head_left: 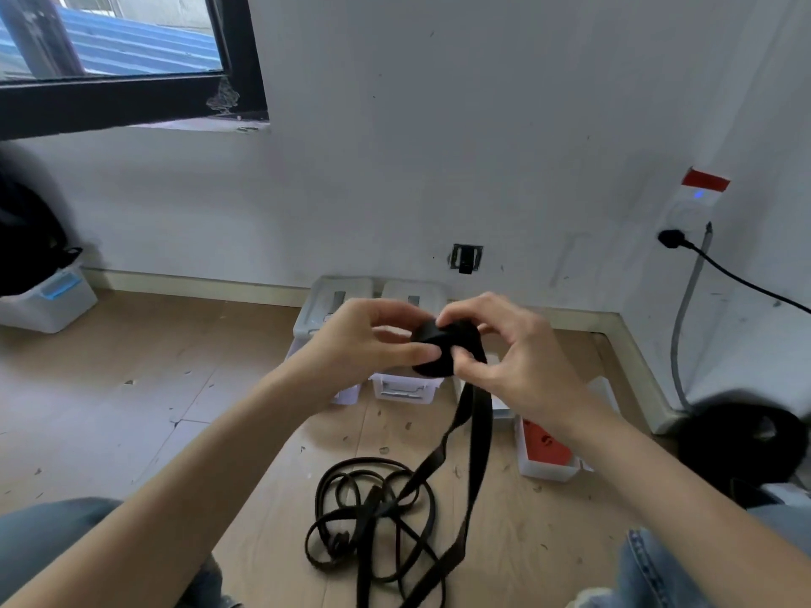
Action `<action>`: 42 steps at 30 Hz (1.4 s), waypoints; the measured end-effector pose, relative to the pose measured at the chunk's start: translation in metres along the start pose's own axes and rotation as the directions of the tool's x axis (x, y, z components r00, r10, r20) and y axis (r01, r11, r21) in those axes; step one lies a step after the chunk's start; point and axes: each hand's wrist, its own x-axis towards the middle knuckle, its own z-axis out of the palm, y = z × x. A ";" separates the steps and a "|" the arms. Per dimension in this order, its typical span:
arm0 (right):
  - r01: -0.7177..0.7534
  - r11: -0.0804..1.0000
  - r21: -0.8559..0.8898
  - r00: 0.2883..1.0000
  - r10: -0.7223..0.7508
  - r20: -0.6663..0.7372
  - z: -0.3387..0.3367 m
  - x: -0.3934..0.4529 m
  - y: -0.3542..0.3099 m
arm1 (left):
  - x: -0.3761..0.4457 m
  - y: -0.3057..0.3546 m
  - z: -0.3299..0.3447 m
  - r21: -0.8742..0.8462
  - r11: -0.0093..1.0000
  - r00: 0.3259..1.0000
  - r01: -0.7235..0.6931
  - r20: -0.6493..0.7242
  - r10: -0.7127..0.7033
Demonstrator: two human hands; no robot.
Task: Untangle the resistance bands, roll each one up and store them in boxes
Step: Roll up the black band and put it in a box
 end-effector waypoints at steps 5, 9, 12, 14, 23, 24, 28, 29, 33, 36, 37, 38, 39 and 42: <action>-0.200 0.824 0.530 0.977 0.211 0.042 -0.005 0.004 -0.005 | 0.000 0.006 -0.004 -0.265 0.959 0.986 -0.102 -0.153 0.063; -0.204 0.707 0.677 0.958 0.288 -0.012 -0.002 0.005 -0.010 | 0.002 0.010 -0.002 -0.529 0.830 0.975 -0.175 -0.213 0.070; -0.189 0.699 0.689 0.952 0.302 -0.045 0.002 0.004 -0.012 | 0.002 0.007 0.008 -0.568 0.804 0.971 -0.175 -0.234 0.046; -0.176 0.714 0.677 0.955 0.292 -0.059 0.000 0.005 -0.010 | 0.002 0.006 0.009 -0.584 0.798 0.978 -0.153 -0.202 0.039; -0.121 0.937 0.329 0.992 0.127 0.005 -0.015 0.009 -0.003 | -0.004 0.012 0.000 -0.100 0.994 0.998 0.049 0.047 -0.044; -0.124 0.947 0.298 0.992 0.127 0.008 -0.015 0.009 -0.001 | -0.003 0.013 -0.001 -0.030 0.999 0.998 0.046 0.052 -0.044; -0.093 0.987 0.127 0.993 0.083 0.083 -0.015 0.009 -0.001 | 0.000 0.014 -0.005 0.269 0.963 0.999 -0.007 -0.030 0.015; -0.092 0.989 0.114 0.992 0.081 0.099 -0.015 0.009 -0.001 | 0.000 0.014 -0.004 0.276 0.961 1.000 -0.014 -0.017 0.020; -0.197 0.852 0.486 0.979 0.194 0.057 -0.013 0.008 0.000 | -0.002 0.018 -0.006 -0.095 0.994 0.995 -0.048 -0.092 0.039; -0.254 0.699 0.668 0.956 0.285 0.065 -0.004 0.005 -0.003 | 0.001 0.023 -0.015 -0.393 0.910 0.971 -0.128 -0.238 0.033; -0.252 0.682 0.687 0.955 0.289 0.062 0.001 0.005 -0.005 | 0.002 0.022 -0.015 -0.441 0.888 0.969 -0.131 -0.245 0.022; -0.238 0.667 0.706 0.954 0.296 0.041 0.004 0.004 -0.006 | 0.001 0.022 -0.011 -0.475 0.872 0.974 -0.119 -0.228 0.009; -0.218 0.653 0.725 0.952 0.306 0.011 0.006 0.004 -0.006 | 0.001 0.020 -0.007 -0.487 0.868 0.979 -0.099 -0.204 -0.002; -0.178 0.654 0.736 0.955 0.295 -0.032 0.002 0.005 -0.004 | 0.001 0.015 -0.002 -0.483 0.875 0.994 -0.025 -0.107 -0.031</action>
